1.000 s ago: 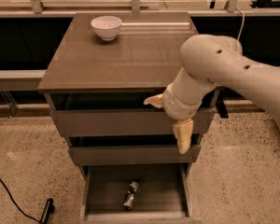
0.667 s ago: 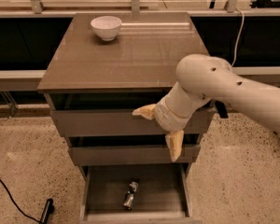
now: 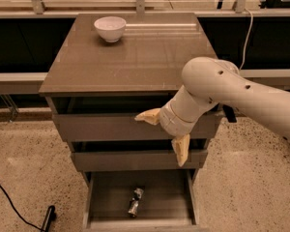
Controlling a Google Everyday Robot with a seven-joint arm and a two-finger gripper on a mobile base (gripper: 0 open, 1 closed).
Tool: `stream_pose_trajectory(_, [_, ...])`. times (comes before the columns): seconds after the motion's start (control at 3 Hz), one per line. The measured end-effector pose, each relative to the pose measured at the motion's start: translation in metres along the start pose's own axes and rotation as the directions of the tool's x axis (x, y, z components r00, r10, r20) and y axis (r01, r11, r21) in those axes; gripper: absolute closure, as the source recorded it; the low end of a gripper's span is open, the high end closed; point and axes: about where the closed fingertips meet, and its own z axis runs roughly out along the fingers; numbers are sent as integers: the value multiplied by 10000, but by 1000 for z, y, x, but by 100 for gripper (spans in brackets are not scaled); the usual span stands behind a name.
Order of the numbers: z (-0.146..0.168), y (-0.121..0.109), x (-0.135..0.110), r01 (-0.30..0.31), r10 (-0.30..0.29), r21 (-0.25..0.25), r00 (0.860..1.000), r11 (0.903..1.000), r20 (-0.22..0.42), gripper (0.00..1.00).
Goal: Pick redbull can from bottom drawer and place on counter
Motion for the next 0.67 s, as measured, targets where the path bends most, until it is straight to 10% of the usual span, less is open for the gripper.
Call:
stream_pose_trajectory(0.33, [60, 11, -2, 1341, -1296, -1380, 9907, 9813, 409, 0])
stream_pose_trajectory(0.67, [111, 35, -9, 3703, -3760, -2003, 9266, 9070, 103, 0])
